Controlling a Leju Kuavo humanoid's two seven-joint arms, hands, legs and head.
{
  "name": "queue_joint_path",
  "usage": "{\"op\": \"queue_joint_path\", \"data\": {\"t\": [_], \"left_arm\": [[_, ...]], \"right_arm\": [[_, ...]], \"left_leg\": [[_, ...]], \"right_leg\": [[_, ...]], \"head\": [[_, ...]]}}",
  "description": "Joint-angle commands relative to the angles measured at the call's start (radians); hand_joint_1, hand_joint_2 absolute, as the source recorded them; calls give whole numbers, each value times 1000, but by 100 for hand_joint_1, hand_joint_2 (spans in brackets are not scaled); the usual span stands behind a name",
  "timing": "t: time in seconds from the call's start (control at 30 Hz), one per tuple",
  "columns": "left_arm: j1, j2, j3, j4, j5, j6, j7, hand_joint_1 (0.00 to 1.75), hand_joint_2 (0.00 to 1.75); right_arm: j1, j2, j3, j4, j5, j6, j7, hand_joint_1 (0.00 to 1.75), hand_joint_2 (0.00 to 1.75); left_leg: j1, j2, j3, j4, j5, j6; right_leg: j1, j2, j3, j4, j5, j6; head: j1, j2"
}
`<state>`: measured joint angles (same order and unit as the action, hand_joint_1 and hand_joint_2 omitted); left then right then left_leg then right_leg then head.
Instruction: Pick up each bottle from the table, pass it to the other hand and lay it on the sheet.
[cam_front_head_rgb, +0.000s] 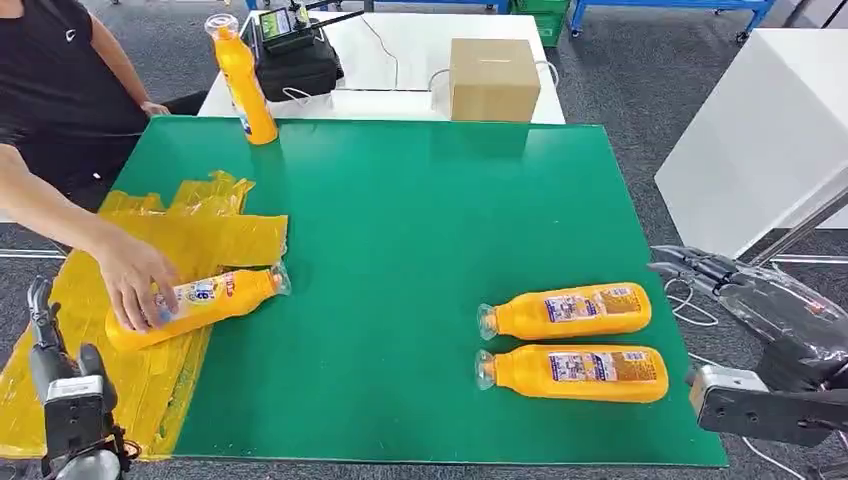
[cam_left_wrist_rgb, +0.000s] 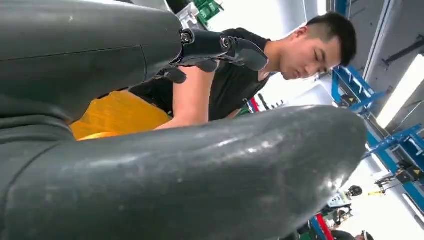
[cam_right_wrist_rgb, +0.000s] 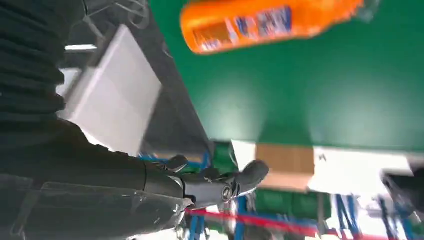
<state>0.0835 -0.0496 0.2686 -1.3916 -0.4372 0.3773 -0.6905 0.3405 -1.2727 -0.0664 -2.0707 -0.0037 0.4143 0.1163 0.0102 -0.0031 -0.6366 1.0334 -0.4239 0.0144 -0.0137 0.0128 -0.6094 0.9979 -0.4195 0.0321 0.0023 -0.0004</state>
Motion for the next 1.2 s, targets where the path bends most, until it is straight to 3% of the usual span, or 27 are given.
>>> {"op": "queue_joint_path", "data": {"t": [0.03,0.13,0.2,0.23,0.27,0.33,0.47,0.63,0.93,1.07,1.1,1.2], "left_arm": [[1,-15,2,32,17,-2,-8,0,0],[2,-24,0,28,10,-4,-8,0,0],[-5,-28,-6,33,4,0,-8,0,0],[-7,-30,-9,35,4,1,-8,0,0],[-12,-28,-16,41,3,2,-8,0,0],[-21,-26,-25,49,3,5,-7,0,0],[-27,-28,-37,54,3,5,-1,0,0],[-24,-31,-36,51,2,3,5,0,0],[-36,-32,-39,63,2,-7,9,0,0],[-50,-29,-45,77,2,-7,9,0,0],[-52,-27,-46,79,2,-7,9,0,0],[-63,-24,-50,92,2,-8,10,0,0]], "right_arm": [[374,-63,-390,-184,-18,129,143,0,175],[446,-91,-344,-131,83,50,96,0,175],[402,-110,-198,-63,152,-54,67,0,175],[344,-104,-117,-31,175,-76,55,0,175],[153,-42,60,16,227,-41,35,0,175],[-73,81,249,117,334,29,5,0,175],[-273,254,463,326,519,1,-53,0,175],[-368,354,537,464,603,-39,-58,0,175],[-395,384,564,531,627,-33,-60,0,175],[-430,415,596,589,646,-29,-72,0,175],[-437,420,600,596,647,-28,-75,0,175],[-452,407,628,596,633,-18,-93,0,175]], "left_leg": [[-1,-1,3,-1,-1,0],[0,-3,3,-1,0,0],[0,-1,2,-1,0,0],[0,-3,5,-2,0,0],[1,-2,4,-2,0,0],[2,-3,5,-3,0,0],[4,-4,7,-5,1,0],[4,2,10,-6,1,0],[2,4,5,-2,0,0],[1,4,14,-7,0,0],[2,5,6,-3,0,0],[2,5,8,-4,1,0]], "right_leg": [[0,-3,3,0,-2,-1],[0,-4,3,-1,-1,-1],[0,-2,2,-1,0,-1],[1,-4,6,-3,-1,-1],[1,-3,5,-3,0,-1],[2,-4,7,-6,1,-1],[5,-5,8,-9,2,-1],[4,0,10,-10,4,-1],[3,3,4,-4,2,1],[2,1,13,-9,3,-1],[2,3,5,-4,3,1],[2,3,7,-5,3,0]], "head": [[0,0],[1,0],[0,0],[0,0],[0,0],[0,0],[1,0],[0,0],[0,0],[0,0],[0,0],[0,0]]}}
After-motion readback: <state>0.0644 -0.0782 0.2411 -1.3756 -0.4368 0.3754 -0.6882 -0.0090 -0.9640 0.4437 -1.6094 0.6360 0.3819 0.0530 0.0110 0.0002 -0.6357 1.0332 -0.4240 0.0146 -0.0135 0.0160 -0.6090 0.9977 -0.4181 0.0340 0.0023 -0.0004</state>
